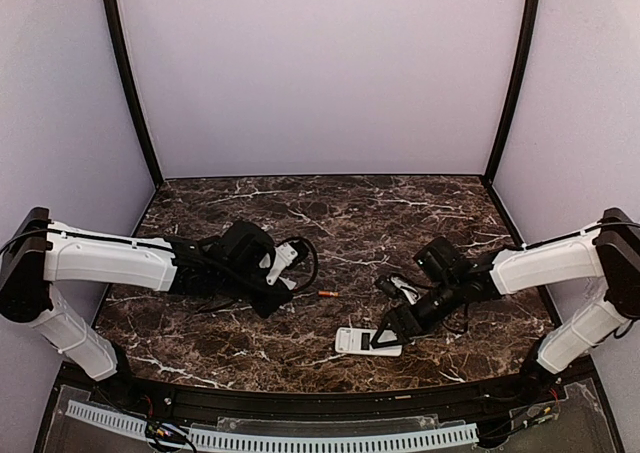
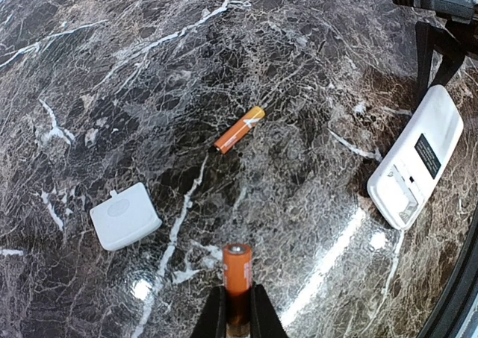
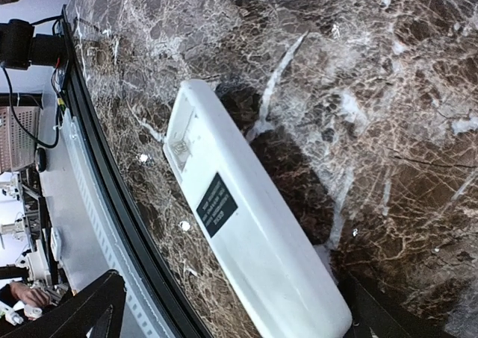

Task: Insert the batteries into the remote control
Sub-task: Place the remote control without batteries at the center of the board, then adjust the remote control without batteries at the center of the board.

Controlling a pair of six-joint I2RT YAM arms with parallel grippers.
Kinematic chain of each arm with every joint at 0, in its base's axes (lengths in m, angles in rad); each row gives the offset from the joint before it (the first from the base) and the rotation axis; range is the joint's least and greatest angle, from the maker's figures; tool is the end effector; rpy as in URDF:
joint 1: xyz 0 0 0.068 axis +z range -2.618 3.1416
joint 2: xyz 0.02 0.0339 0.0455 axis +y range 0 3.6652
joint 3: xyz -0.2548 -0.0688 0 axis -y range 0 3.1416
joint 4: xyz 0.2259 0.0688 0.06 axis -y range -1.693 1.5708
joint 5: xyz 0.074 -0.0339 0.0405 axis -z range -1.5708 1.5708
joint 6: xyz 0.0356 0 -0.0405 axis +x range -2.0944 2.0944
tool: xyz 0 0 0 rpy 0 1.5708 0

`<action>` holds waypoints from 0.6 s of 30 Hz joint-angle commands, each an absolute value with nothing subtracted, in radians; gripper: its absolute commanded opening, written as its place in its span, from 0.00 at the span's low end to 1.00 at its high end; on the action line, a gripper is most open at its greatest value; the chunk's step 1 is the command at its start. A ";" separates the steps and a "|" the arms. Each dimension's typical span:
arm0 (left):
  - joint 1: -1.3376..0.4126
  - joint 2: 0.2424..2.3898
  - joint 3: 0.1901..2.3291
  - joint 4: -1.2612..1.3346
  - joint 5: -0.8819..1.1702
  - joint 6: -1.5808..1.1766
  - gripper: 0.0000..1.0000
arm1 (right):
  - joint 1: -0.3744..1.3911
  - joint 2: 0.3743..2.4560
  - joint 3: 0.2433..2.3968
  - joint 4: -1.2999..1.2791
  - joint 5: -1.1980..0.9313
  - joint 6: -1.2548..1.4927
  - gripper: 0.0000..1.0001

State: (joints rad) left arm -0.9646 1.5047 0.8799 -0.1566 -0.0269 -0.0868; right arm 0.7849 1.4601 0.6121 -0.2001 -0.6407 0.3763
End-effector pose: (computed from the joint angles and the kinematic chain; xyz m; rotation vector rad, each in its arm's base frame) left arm 0.1713 -0.2454 0.2071 1.0093 2.1818 -0.4745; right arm 0.1530 0.1829 0.1482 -0.8150 2.7034 1.1929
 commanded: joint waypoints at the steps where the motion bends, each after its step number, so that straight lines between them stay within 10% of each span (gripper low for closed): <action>1: -0.959 1.474 0.868 -0.154 -0.014 -0.091 0.00 | 0.799 1.432 0.638 -0.346 -0.520 0.252 0.99; 18: -0.949 1.467 0.885 -0.157 0.012 -0.100 0.00 | 1.044 1.560 0.782 -0.413 -0.141 0.128 0.98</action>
